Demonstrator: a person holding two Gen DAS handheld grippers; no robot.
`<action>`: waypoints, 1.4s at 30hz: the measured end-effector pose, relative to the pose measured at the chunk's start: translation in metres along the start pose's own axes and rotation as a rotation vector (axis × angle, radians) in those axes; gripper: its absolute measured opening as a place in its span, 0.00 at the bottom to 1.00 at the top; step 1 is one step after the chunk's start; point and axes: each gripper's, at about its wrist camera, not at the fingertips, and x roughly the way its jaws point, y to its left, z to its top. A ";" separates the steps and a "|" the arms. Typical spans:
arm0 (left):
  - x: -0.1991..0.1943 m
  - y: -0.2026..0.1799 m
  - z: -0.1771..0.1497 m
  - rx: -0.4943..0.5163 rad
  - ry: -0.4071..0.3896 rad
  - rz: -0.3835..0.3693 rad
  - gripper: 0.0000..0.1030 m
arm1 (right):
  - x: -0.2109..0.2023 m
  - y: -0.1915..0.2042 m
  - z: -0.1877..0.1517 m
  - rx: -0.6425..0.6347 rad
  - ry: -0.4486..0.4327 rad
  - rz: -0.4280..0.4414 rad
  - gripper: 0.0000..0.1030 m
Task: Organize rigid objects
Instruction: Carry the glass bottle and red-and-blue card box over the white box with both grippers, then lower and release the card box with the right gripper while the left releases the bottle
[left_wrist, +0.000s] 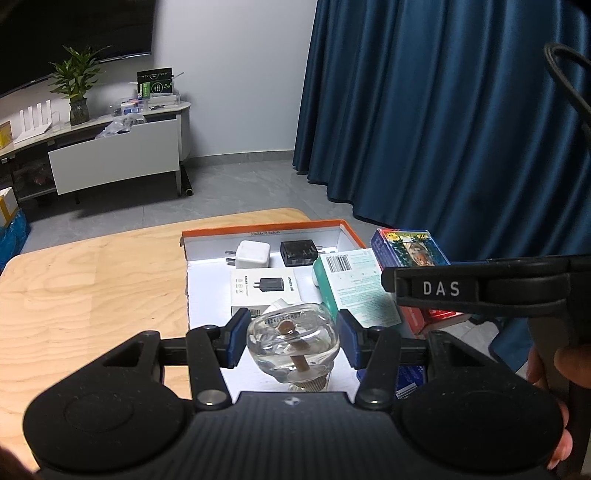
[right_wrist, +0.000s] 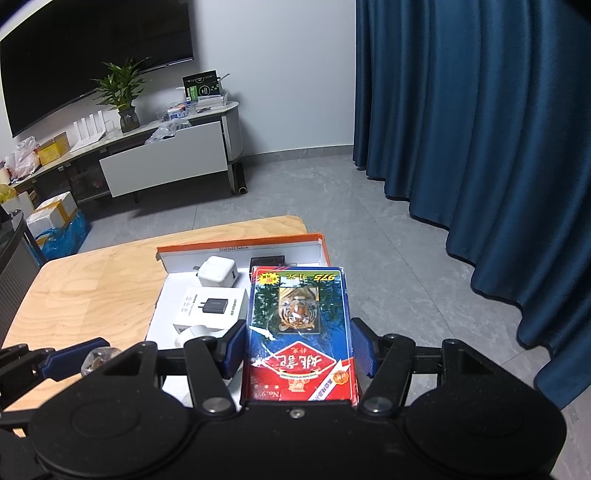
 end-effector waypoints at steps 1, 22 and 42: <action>0.001 0.000 0.000 0.000 0.001 -0.002 0.50 | 0.001 0.000 0.000 0.000 0.002 0.002 0.69; 0.019 -0.004 0.004 0.008 0.014 -0.037 0.50 | 0.040 0.003 0.025 -0.037 0.050 0.035 0.69; 0.044 -0.007 0.026 0.002 -0.002 -0.069 0.37 | 0.087 0.007 0.065 -0.051 0.095 0.080 0.69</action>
